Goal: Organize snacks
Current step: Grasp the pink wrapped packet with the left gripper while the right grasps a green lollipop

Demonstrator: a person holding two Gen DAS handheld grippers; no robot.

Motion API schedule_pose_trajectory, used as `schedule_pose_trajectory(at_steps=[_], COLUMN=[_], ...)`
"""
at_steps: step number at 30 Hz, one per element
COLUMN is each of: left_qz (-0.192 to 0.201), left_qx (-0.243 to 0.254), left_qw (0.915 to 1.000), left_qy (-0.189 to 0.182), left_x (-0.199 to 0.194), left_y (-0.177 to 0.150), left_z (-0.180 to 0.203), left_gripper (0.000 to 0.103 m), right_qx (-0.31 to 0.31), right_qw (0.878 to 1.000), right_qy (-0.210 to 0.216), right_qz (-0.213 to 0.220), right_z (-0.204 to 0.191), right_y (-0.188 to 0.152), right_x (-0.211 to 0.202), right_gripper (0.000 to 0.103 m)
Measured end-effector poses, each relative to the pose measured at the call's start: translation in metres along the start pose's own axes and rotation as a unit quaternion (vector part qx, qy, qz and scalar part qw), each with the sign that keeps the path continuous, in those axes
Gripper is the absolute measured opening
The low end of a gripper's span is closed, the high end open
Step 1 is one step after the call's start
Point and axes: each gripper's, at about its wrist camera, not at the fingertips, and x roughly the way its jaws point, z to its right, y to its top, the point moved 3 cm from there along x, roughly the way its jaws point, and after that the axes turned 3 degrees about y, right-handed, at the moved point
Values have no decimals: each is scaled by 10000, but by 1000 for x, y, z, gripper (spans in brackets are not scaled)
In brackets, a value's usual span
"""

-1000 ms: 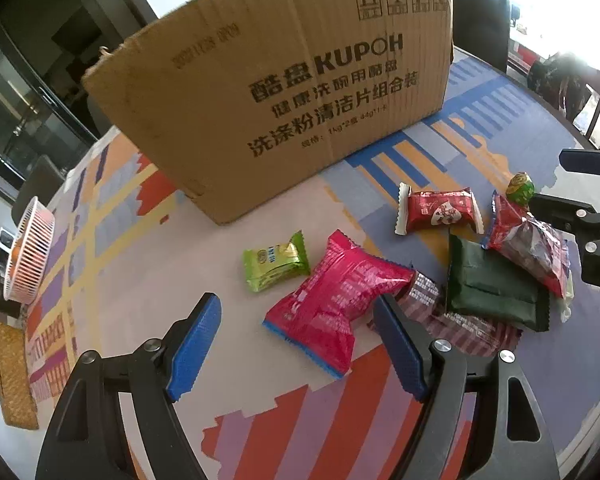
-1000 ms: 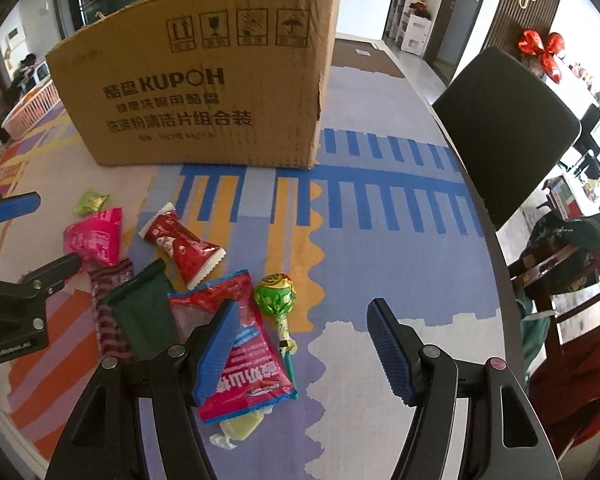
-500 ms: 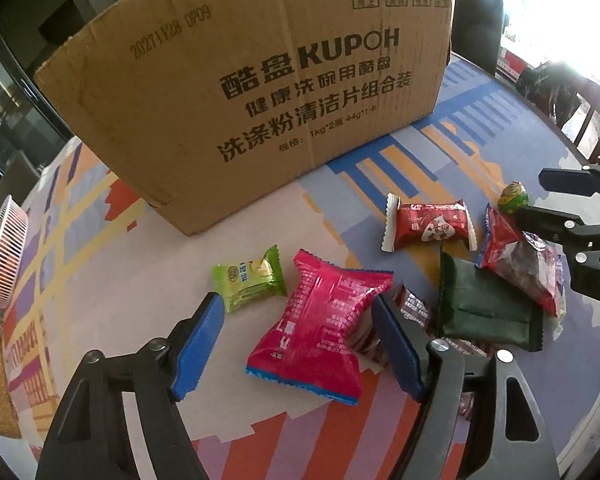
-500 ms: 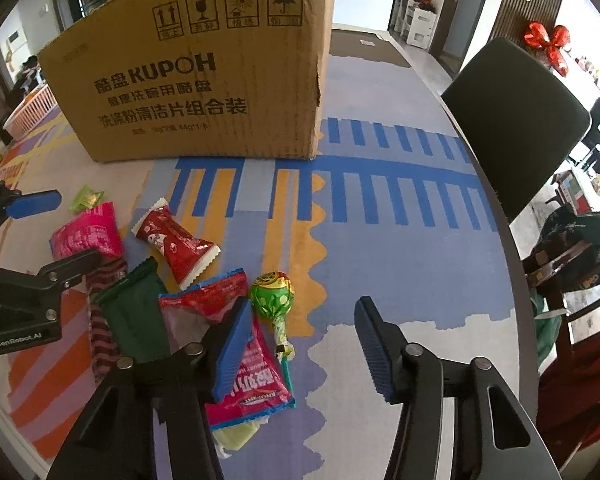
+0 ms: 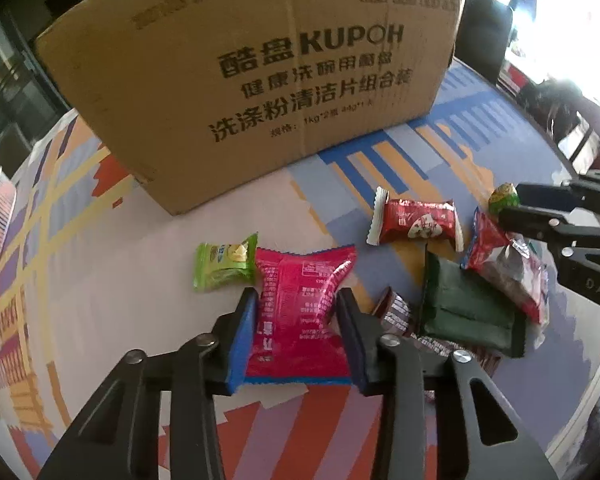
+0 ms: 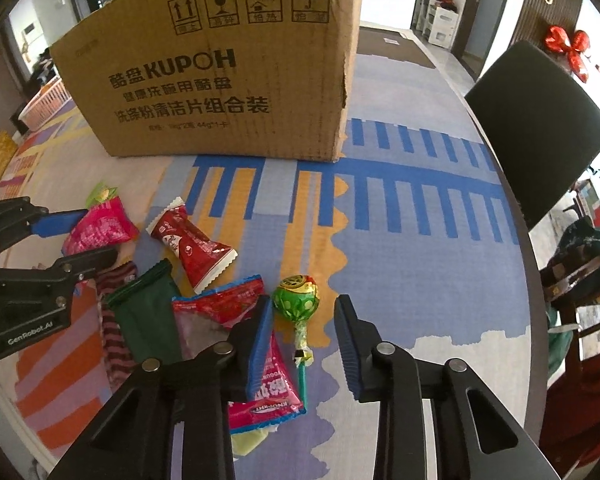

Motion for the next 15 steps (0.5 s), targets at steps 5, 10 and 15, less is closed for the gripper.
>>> schedule_pose_trajectory(at_steps=[5, 10, 15], left_qz=[36, 65, 179], left_qx=[-64, -178, -328], left_qw=[9999, 9997, 9992], left_qy=[123, 125, 105], left_x=[-2, -6, -16], left_y=[-4, -8, -11], left_z=[5, 5, 5], left_gripper=[37, 35, 35], right_qx=[-21, -98, -207], right_qw=[9999, 9998, 9998], right_qy=[87, 111, 82], right_qz=[-101, -107, 8], right_z=[4, 5, 2], right_y=[0, -2, -2], right_x=[6, 9, 1], right_gripper=[25, 24, 24])
